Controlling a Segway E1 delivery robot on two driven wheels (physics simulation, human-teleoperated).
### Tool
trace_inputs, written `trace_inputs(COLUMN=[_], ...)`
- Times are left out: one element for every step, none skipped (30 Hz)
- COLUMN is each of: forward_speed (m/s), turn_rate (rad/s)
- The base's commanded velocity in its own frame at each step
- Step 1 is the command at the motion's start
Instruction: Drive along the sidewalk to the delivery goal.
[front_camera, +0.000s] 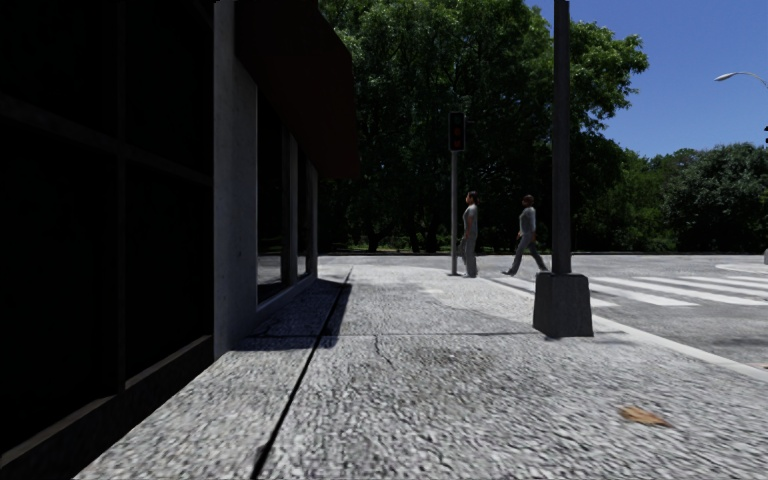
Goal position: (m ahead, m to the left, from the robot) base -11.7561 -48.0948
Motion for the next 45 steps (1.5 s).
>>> trace_inputs(forward_speed=[2.00,2.00,2.00,2.00,2.00,2.00,2.00,2.00,2.00,2.00,2.00,2.00,2.00,2.00,2.00,2.00,2.00,2.00,2.00,2.00,2.00,2.00,2.00,2.00,2.00,2.00,2.00,2.00,2.00,2.00,2.00,2.00,2.00,1.99,1.88,1.80,1.75,1.75,1.67,1.61,1.60,1.60,1.59,1.59,1.59], turn_rate=[0.00,0.00,0.00,0.00,0.00,0.00,0.00,0.00,0.00,0.00,0.00,0.00,0.00,0.00,0.00,0.00,0.00,0.00,0.00,0.00,0.00,0.00,0.00,0.00,0.00,0.00,0.00,0.00,0.00,-0.04,-0.12,-0.21,-0.21,-0.33,-0.40,-0.42,-0.43,-0.43,-0.50,-0.57,-0.58,-0.58,-0.58,-0.58,-0.58])
